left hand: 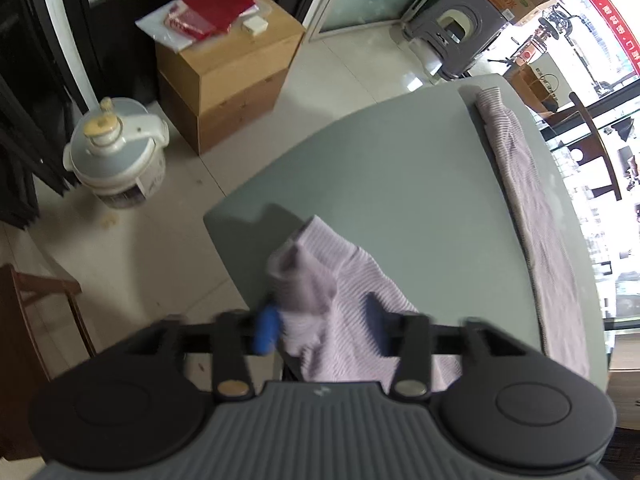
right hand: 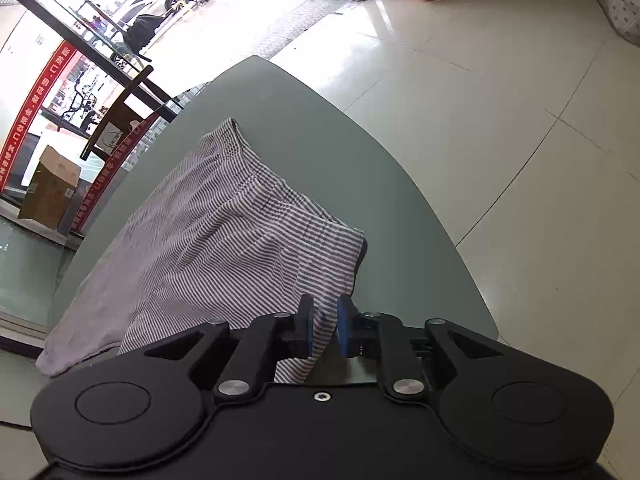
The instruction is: Fold clothes
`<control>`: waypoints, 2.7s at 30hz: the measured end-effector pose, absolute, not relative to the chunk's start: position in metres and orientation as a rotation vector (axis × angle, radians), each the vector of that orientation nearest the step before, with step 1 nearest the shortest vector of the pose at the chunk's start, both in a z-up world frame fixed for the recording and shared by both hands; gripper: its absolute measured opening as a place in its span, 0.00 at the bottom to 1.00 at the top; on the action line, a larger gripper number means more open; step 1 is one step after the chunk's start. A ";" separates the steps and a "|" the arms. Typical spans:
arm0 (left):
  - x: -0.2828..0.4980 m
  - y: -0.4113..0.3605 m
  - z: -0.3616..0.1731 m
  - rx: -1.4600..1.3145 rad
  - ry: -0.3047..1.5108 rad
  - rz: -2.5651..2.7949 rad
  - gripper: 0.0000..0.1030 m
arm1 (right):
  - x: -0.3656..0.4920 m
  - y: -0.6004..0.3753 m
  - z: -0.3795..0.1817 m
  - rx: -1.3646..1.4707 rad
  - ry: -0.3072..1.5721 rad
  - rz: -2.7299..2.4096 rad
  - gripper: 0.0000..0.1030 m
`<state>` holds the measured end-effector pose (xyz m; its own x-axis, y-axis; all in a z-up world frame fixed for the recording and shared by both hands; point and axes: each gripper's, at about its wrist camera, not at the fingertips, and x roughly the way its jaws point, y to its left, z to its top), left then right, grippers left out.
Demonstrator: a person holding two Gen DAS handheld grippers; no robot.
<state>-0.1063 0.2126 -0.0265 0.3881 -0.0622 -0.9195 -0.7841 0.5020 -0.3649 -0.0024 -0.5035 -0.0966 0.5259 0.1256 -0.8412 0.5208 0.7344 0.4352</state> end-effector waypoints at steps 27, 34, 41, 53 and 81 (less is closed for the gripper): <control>-0.124 0.227 -0.049 -1.049 1.083 0.501 0.38 | -0.009 -0.497 -0.111 0.864 1.014 -0.310 0.22; -0.120 0.226 -0.048 -1.021 1.086 0.518 0.19 | -0.004 -0.495 -0.108 0.855 1.005 -0.300 0.05; -0.095 0.199 -0.033 -0.758 1.143 0.525 0.41 | 0.025 -0.452 -0.092 0.498 1.100 -0.287 0.23; -0.058 0.130 -0.045 -0.474 1.215 0.437 1.00 | 0.043 -0.397 -0.103 0.291 1.181 -0.260 0.75; -0.059 0.154 -0.067 -0.648 1.239 0.454 1.00 | 0.063 -0.398 -0.119 0.246 1.320 -0.264 1.00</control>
<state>-0.0586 0.1541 -0.0670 0.2757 -0.0268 -0.9609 -0.6411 0.7397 -0.2045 0.0634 -0.3981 -0.1190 0.2267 -0.0501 -0.9727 0.3276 0.9444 0.0277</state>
